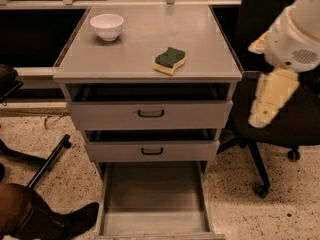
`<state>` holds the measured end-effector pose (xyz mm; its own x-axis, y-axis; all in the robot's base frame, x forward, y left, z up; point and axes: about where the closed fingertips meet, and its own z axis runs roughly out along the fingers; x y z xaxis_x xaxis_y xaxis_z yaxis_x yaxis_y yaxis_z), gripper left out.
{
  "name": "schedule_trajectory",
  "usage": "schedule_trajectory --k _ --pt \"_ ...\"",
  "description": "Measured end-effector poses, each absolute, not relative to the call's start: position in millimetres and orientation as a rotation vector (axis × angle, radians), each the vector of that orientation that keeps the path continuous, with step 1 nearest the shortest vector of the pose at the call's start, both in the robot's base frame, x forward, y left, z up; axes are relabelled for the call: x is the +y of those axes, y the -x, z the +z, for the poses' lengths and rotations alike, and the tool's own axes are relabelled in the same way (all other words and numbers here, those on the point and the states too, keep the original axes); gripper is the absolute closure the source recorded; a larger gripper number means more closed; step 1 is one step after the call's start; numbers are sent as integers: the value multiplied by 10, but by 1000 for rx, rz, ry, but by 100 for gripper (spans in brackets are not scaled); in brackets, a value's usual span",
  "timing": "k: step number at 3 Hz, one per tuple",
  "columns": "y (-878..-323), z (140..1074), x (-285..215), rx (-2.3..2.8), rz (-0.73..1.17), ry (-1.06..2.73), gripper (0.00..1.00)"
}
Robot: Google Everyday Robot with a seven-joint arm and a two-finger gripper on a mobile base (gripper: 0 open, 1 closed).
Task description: Place sponge into bottom drawer
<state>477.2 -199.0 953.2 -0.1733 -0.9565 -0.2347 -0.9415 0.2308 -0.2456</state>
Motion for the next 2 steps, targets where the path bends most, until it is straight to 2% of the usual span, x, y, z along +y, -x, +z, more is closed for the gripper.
schedule_trajectory --k 1,2 --pt "-5716 9134 -1715 2090 -16 1756 0" --pt "-5749 9134 -1715 2086 -21 1742 0"
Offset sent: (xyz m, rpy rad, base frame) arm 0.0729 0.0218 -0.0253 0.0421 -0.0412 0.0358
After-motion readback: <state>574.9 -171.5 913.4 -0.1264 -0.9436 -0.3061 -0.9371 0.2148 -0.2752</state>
